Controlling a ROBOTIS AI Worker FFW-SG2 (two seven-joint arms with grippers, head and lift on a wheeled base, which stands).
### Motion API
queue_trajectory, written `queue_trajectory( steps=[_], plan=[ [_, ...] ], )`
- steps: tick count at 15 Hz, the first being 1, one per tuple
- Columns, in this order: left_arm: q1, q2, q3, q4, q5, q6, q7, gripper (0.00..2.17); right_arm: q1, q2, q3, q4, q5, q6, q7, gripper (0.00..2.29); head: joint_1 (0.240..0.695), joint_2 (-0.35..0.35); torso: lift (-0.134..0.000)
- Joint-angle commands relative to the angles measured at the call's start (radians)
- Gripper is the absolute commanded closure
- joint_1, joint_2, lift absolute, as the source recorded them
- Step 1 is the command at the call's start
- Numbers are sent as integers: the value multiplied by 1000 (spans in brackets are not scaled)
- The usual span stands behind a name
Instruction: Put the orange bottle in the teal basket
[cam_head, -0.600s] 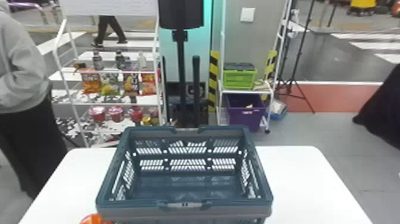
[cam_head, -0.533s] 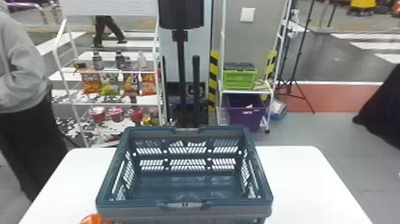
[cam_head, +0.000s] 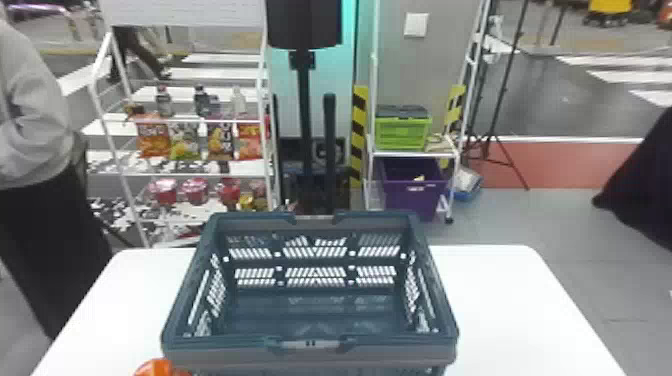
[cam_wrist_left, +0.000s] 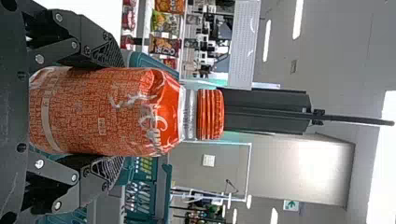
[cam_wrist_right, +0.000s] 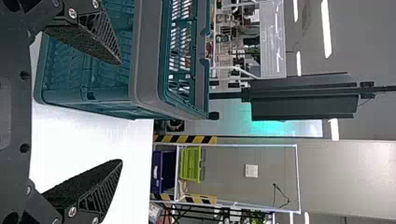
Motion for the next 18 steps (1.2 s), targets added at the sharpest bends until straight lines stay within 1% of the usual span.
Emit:
queue_trajectory(
  steps=[1,3,6,7,9,12,14,16,18],
  plan=[
    [0,-4,0,-10,-1,6,0,539,-2,0,0,1,0,0,0,144,499,0,0],
    [8,-4,2,-62,-2,71,0,539,-5,0,0,7,0,0,0,144,499,0,0],
    [17,-4,14,-183,-5,184,-2,535,-11,2,0,17,0,3,0,144,499,0,0],
    [14,-4,18,-229,-7,245,-5,535,-12,2,0,18,0,3,0,144,499,0,0],
    [-12,-4,32,-301,-19,430,-6,535,-17,2,-2,24,-2,6,0,144,499,0,0],
    [-101,-4,41,-375,-28,641,-18,535,-23,2,-3,24,0,18,0,144,499,0,0],
    [-186,-4,41,-413,-39,770,-23,535,-25,3,-6,26,-2,31,0,144,499,0,0],
    [-291,-4,31,-424,-53,902,-46,535,-26,8,-12,26,0,37,0,144,499,0,0],
    [-420,26,20,-401,-62,1095,-98,535,-28,8,-17,24,-2,46,0,144,499,0,0]
  ],
)
